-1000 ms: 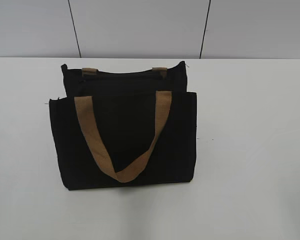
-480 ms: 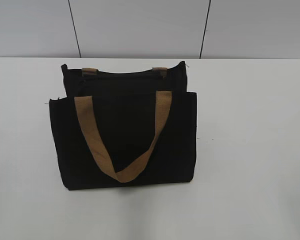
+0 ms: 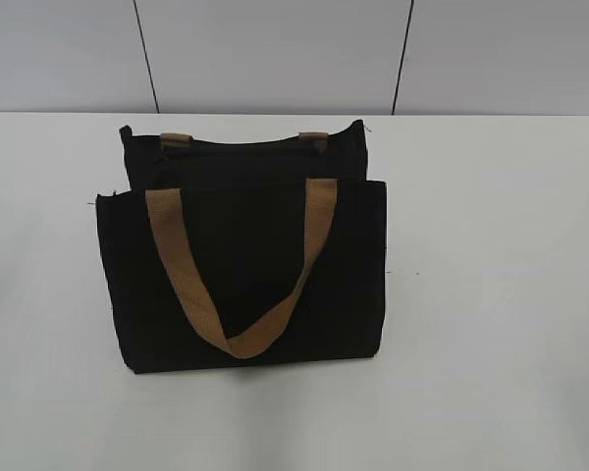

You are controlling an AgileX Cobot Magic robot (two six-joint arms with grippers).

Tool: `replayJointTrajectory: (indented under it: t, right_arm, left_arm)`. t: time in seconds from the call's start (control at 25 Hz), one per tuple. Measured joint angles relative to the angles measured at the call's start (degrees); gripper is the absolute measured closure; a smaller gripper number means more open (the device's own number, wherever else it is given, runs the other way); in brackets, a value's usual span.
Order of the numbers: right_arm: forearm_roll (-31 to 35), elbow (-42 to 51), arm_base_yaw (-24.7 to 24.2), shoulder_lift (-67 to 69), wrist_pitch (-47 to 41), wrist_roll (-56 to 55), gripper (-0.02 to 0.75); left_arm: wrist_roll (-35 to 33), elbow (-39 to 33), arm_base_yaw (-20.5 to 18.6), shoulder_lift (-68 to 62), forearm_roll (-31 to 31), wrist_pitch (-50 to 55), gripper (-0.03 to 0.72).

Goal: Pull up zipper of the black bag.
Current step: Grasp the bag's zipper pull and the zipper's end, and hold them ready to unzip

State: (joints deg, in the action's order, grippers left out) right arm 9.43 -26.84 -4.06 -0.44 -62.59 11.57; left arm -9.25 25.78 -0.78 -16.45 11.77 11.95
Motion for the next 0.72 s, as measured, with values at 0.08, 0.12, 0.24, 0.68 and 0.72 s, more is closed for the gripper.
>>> replayJointTrajectory:
  t: [0.08, 0.12, 0.24, 0.68, 0.72]
  right_arm:
    - [0.0, 0.0, 0.0, 0.0, 0.0, 0.0, 0.15]
    - [0.0, 0.0, 0.0, 0.0, 0.0, 0.0, 0.15]
    - [0.05, 0.0, 0.0, 0.0, 0.0, 0.0, 0.15]
    - [0.45, 0.0, 0.0, 0.0, 0.0, 0.0, 0.15]
    - [0.58, 0.0, 0.0, 0.0, 0.0, 0.0, 0.15]
  left_arm:
    - [0.0, -3.26, 0.1, -4.03, 0.52, -9.66, 0.195]
    - [0.0, -5.01, 0.23, -6.44, 0.99, -14.21, 0.196]
    - [0.05, -9.18, 1.46, -14.34, -0.04, -24.77, 0.207]
    - [14.3, -11.26, 9.2, -49.82, -20.81, -45.54, 0.331]
    - [17.11, -11.26, 8.88, -52.52, -24.57, -47.39, 0.34]
